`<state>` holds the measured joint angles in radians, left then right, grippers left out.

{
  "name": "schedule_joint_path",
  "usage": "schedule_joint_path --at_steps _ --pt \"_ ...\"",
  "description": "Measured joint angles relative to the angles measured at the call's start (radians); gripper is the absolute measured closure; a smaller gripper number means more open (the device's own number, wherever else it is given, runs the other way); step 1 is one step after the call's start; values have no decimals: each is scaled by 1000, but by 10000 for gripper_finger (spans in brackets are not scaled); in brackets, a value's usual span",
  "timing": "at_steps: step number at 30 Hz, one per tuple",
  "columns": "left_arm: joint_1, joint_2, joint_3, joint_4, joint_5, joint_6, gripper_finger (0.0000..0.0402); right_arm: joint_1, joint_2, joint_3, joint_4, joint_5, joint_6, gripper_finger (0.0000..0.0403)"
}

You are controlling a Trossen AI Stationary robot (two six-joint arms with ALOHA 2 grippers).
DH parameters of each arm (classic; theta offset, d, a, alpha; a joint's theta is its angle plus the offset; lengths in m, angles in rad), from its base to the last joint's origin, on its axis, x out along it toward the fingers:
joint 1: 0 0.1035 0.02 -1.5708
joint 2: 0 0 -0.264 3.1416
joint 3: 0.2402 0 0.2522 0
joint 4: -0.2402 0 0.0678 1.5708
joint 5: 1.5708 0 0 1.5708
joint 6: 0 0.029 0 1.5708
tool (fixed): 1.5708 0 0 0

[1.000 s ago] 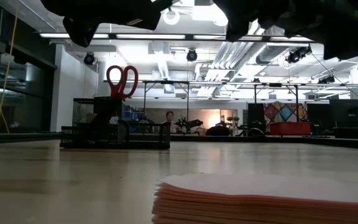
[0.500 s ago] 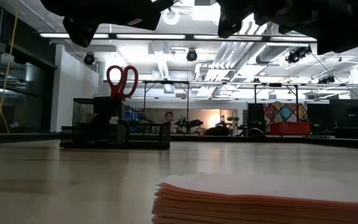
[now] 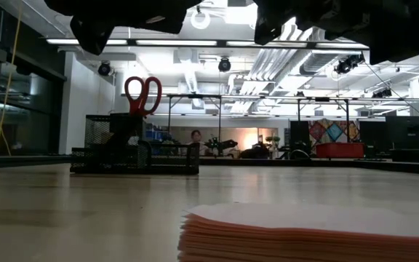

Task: Pick and place office supplies into organizer
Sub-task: Put the transparent pen into the desk organizer

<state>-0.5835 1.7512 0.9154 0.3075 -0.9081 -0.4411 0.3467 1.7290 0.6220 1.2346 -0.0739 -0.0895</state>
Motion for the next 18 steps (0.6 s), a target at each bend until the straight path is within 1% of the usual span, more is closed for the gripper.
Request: schedule_joint_path --at_steps 3,6,9,15,18 --pt "1 0 0 -48 -1 -8 293 0 0 0 -14 4 -1 350" --pt "0 0 0 -98 -1 -34 269 0 0 0 -21 7 -1 358" --pt "0 0 0 -189 -2 -75 245 0 0 0 -28 37 -1 363" --pt "-8 0 0 -348 -5 -225 203 -5 0 0 -41 75 -19 351" --pt "-28 0 0 -438 8 -332 187 -26 0 0 -41 79 -20 353"
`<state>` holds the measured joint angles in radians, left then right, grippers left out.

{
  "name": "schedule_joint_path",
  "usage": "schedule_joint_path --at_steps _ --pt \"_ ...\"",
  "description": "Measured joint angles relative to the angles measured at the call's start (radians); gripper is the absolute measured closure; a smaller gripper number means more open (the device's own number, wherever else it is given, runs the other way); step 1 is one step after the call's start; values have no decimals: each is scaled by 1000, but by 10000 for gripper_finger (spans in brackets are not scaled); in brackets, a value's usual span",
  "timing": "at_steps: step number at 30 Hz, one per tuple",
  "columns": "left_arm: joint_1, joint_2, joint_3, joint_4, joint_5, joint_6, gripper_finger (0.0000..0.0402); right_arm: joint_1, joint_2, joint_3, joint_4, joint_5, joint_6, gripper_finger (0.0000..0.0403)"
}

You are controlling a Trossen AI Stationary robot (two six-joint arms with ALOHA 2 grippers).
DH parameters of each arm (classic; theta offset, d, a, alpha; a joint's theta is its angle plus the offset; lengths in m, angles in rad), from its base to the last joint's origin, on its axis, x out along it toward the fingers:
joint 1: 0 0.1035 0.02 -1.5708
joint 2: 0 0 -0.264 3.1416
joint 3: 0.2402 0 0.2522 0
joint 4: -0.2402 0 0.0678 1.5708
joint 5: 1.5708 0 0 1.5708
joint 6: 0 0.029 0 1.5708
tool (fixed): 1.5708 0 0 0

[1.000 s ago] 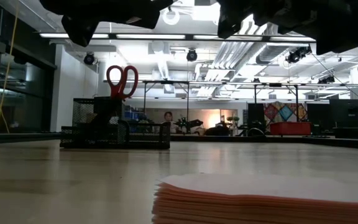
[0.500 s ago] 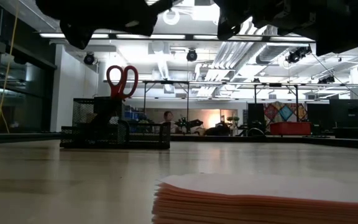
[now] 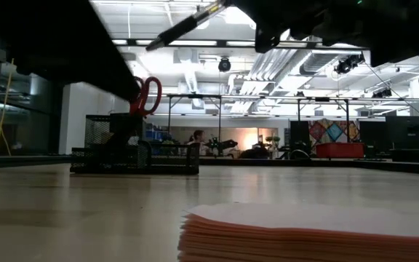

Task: Pick and place office supplies into organizer
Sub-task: Put the transparent pen into the desk organizer

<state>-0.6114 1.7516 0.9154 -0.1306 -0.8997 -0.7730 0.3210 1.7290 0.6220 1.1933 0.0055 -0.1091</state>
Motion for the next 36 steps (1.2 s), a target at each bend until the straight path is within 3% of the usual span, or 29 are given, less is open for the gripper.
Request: schedule_joint_path --at_steps 5,10,15,28,36 --pt "-77 1 -1 -92 -44 -186 173 -55 0 0 -8 -3 22 359" --pt "-217 1 -47 -105 -263 -336 179 -128 0 6 -30 -36 51 352" --pt "-336 1 -128 -106 -436 -488 187 -206 0 120 -259 -87 50 356" --pt "-371 1 -146 -102 -436 -515 181 -356 9 582 -893 -145 -152 357" --pt "-371 1 -146 -104 -420 -514 181 -415 128 756 -977 -249 -185 353"
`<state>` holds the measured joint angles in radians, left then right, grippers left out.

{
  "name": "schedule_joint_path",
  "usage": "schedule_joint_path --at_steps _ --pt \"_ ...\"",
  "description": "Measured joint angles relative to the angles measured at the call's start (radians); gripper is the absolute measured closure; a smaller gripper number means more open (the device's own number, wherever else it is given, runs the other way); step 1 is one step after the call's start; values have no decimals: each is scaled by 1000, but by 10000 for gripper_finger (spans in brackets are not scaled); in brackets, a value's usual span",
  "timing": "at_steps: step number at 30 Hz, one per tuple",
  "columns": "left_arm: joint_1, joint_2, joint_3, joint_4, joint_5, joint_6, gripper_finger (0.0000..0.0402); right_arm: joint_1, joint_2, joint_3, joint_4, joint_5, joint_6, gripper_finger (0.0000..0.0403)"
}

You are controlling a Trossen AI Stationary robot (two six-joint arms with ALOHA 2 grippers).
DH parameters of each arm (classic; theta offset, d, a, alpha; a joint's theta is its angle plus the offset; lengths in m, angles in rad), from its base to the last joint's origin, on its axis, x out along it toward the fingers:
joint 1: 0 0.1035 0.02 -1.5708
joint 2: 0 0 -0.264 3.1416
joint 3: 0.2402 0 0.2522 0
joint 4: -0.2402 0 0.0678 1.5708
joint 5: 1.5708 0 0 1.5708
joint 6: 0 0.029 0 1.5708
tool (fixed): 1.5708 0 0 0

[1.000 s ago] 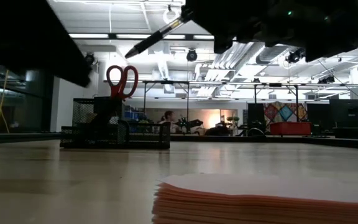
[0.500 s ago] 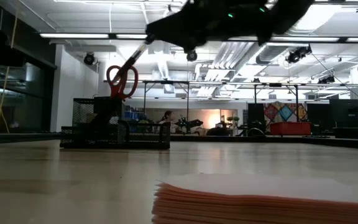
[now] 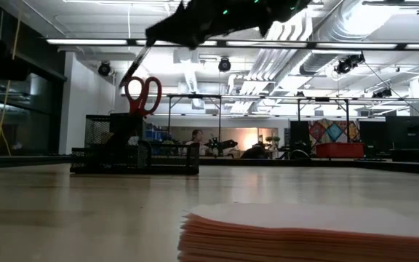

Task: Pick and place office supplies into organizer
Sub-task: Put the transparent pen into the desk organizer

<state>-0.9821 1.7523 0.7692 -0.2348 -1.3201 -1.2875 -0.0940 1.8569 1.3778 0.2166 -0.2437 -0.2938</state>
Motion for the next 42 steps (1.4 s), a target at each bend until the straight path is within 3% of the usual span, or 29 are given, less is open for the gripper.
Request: schedule_joint_path --at_steps 10,19,25,36,42 --pt "0 0 0 5 11 -1 181 -4 206 192 -79 73 -182 356" --pt "0 0 0 1 30 1 181 -4 224 243 -75 67 -205 356" --pt "0 0 0 -3 30 8 181 -9 221 254 -89 165 -233 359" --pt "0 0 0 -3 31 10 181 -55 224 254 -164 71 -207 349" --pt "0 0 0 -3 44 11 181 -56 227 252 -174 7 -212 317"
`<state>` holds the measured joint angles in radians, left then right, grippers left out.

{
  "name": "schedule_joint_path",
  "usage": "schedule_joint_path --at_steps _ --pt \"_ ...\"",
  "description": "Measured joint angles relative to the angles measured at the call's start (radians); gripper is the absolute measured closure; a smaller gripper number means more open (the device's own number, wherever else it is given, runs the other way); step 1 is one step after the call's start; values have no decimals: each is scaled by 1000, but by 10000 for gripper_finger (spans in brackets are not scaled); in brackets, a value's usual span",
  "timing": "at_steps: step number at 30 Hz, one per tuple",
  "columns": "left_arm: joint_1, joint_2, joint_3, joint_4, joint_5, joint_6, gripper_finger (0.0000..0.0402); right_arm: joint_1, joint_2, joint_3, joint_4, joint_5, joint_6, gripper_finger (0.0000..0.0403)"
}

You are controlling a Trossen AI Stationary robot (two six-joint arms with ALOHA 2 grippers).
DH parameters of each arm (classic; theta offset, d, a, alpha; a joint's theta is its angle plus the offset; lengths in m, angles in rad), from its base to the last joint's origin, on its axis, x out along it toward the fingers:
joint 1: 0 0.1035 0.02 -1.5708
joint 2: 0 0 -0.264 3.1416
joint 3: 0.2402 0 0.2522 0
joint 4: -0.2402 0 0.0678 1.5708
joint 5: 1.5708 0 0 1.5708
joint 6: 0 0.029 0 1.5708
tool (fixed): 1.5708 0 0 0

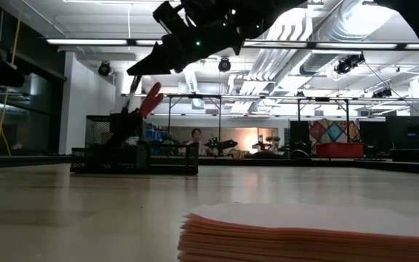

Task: Pick and place office supplies into organizer
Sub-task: Put the transparent pen into the desk organizer, then put the left purple sticky note into the desk organizer

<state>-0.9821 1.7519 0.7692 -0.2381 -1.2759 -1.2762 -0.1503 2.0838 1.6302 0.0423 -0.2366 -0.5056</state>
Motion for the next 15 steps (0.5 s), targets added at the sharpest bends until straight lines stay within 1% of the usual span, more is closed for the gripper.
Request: schedule_joint_path --at_steps 9,12,15 --pt "0 0 0 0 2 0 181 1 0 0 39 0 9 226" --pt "0 0 0 0 2 0 181 14 0 0 40 11 12 211" --pt "0 0 0 0 16 -1 181 44 -10 0 -1 36 57 207"
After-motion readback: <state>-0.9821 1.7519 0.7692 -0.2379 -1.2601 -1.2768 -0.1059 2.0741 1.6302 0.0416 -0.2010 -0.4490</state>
